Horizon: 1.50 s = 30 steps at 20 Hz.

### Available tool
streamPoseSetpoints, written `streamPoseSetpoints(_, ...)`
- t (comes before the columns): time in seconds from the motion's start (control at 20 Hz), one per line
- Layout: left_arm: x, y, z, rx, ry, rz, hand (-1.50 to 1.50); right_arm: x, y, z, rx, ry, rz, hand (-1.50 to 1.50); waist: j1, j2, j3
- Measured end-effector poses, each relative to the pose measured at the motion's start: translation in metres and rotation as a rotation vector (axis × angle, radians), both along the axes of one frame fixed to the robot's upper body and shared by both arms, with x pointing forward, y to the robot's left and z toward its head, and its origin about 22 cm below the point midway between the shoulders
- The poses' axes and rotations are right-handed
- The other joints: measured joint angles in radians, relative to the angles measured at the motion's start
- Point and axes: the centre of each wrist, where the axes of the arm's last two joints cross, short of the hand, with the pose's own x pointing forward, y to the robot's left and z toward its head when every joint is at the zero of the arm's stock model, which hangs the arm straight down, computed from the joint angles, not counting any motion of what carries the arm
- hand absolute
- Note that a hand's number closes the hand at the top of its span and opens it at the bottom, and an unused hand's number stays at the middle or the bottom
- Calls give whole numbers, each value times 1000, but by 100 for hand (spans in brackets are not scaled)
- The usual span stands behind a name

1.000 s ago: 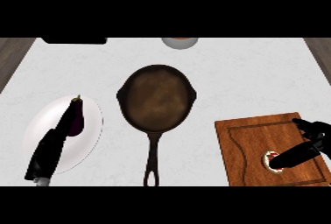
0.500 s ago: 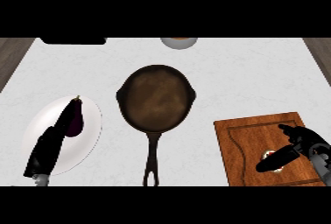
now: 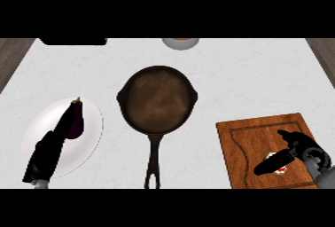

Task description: Pick the cupcake from the cutting board and place it in the pan

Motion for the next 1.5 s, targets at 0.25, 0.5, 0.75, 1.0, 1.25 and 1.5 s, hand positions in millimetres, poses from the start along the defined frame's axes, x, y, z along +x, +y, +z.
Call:
streamPoseSetpoints(0.25, -1, -7, -1, 3, -1, 5, 0, 2, -1, -9, -19, -42, -21, 150, -3, -3, -4)
streamPoseSetpoints(0.5, -4, -4, 1, 1, -4, 4, 0, 0, 2, -17, -3, -79, -55, 150, -7, -7, -11)
streamPoseSetpoints(0.75, 3, -5, 2, 2, -8, -2, 0, 6, 3, -17, -35, -120, 34, 150, -3, -6, -14)
streamPoseSetpoints(1.0, 9, -7, 5, 1, -13, -32, 0, 14, 17, -6, -143, -175, 446, 150, 38, 6, -3)
streamPoseSetpoints(1.25, 9, -8, 7, 1, -10, -26, 0, 37, 11, 6, -285, -302, 654, 150, 30, 5, 1)
streamPoseSetpoints(1.5, 5, -2, 5, 8, -4, -13, 0, 58, 16, 38, -422, -622, 728, 150, 19, 1, 2)
